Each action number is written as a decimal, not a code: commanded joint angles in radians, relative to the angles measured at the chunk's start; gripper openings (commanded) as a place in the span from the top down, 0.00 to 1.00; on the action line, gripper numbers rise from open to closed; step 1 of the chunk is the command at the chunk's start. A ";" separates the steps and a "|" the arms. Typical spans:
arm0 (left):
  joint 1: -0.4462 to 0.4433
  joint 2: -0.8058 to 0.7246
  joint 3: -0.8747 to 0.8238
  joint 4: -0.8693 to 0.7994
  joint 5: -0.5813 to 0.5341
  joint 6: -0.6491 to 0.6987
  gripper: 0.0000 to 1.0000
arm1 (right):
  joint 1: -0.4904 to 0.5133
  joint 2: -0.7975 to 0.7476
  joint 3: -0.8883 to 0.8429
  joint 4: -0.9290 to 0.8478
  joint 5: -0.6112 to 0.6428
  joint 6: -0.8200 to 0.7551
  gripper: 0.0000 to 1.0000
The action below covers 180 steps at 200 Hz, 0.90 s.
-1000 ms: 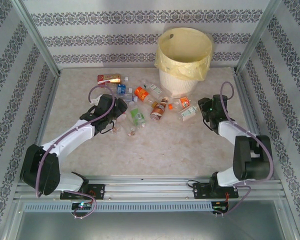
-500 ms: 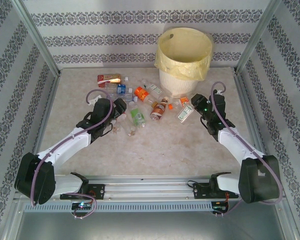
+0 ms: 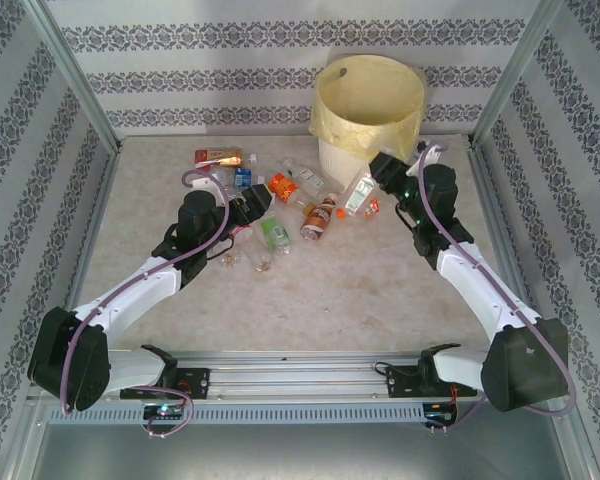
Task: Put the plastic bottles in the bin
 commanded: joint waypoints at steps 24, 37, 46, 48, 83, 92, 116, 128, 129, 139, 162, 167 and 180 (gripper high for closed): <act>0.014 -0.028 -0.008 0.047 0.014 0.027 0.01 | 0.005 0.054 0.230 0.007 -0.045 -0.105 0.76; 0.014 -0.039 -0.014 0.023 -0.009 0.029 0.01 | 0.004 0.083 0.294 -0.005 -0.037 -0.131 0.76; 0.014 -0.044 -0.018 0.009 -0.026 0.030 0.01 | 0.005 0.106 0.338 -0.009 -0.029 -0.148 0.76; 0.013 -0.045 -0.018 0.007 -0.028 0.030 0.01 | 0.005 0.113 0.350 -0.011 -0.026 -0.152 0.76; 0.014 -0.051 -0.019 -0.028 -0.070 0.026 0.01 | -0.005 0.225 0.562 -0.056 -0.015 -0.200 0.75; 0.013 -0.049 -0.019 -0.035 -0.080 0.024 0.01 | -0.006 0.254 0.610 -0.064 0.006 -0.201 0.75; 0.013 -0.041 -0.020 -0.044 -0.114 0.009 0.01 | -0.013 0.333 0.721 -0.069 0.087 -0.237 0.75; 0.014 -0.034 -0.018 -0.046 -0.124 0.003 0.01 | -0.020 0.385 0.776 -0.073 0.122 -0.273 0.75; 0.014 -0.033 -0.019 -0.046 -0.125 0.002 0.01 | -0.020 0.388 0.781 -0.074 0.125 -0.275 0.75; 0.014 -0.031 -0.015 -0.051 -0.127 0.000 0.01 | -0.028 0.432 0.832 -0.088 0.141 -0.299 0.75; 0.014 -0.035 -0.010 -0.074 -0.137 0.004 0.01 | -0.040 0.513 0.929 -0.128 0.180 -0.371 0.75; 0.013 -0.039 -0.010 -0.077 -0.142 0.005 0.01 | -0.042 0.527 0.949 -0.143 0.190 -0.385 0.75; 0.014 -0.047 -0.017 -0.083 -0.157 0.004 0.01 | -0.043 0.560 0.990 -0.183 0.212 -0.442 0.75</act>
